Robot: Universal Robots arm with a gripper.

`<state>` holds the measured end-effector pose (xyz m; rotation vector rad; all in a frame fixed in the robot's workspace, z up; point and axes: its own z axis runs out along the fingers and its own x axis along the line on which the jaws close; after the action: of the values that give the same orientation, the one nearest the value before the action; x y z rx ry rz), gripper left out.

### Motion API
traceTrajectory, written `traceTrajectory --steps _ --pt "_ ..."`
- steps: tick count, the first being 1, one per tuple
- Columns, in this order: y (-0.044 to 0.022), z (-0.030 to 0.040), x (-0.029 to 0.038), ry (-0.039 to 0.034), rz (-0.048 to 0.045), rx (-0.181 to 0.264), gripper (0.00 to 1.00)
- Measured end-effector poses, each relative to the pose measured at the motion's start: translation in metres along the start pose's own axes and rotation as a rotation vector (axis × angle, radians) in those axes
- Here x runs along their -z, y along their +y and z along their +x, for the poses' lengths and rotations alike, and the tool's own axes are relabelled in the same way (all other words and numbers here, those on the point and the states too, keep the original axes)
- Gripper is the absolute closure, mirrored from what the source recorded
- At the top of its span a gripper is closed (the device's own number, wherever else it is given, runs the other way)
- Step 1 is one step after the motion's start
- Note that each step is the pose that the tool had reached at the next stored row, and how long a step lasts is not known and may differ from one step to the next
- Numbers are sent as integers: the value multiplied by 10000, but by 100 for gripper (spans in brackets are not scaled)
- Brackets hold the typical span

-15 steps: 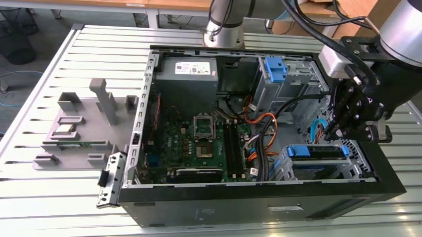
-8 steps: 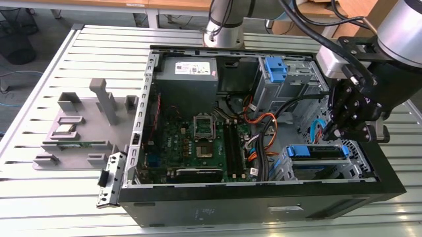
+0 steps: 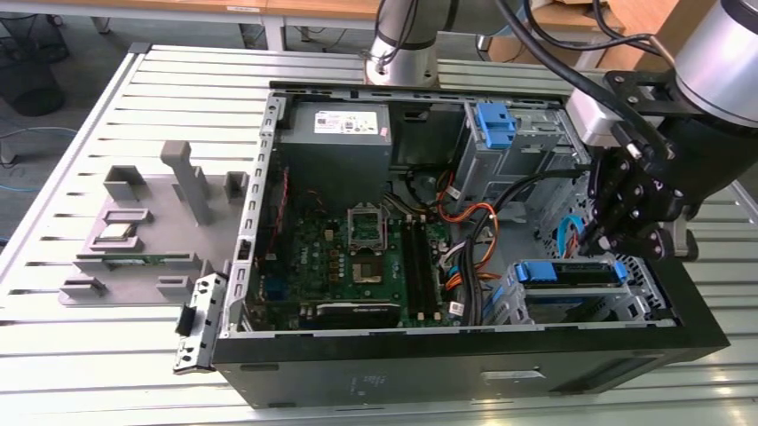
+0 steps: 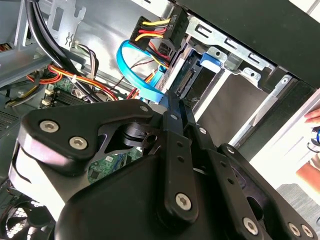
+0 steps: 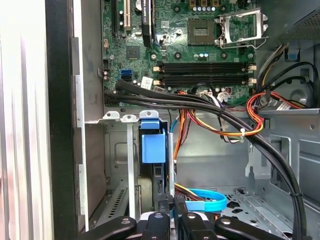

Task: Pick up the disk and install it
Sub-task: 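Insert the first disk wire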

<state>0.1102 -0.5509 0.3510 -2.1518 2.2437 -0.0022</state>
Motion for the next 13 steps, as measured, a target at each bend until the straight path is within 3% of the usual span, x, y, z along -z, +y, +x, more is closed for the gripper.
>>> traceTrajectory --steps 13 --pt "-1 13 -5 1 27 4 84"
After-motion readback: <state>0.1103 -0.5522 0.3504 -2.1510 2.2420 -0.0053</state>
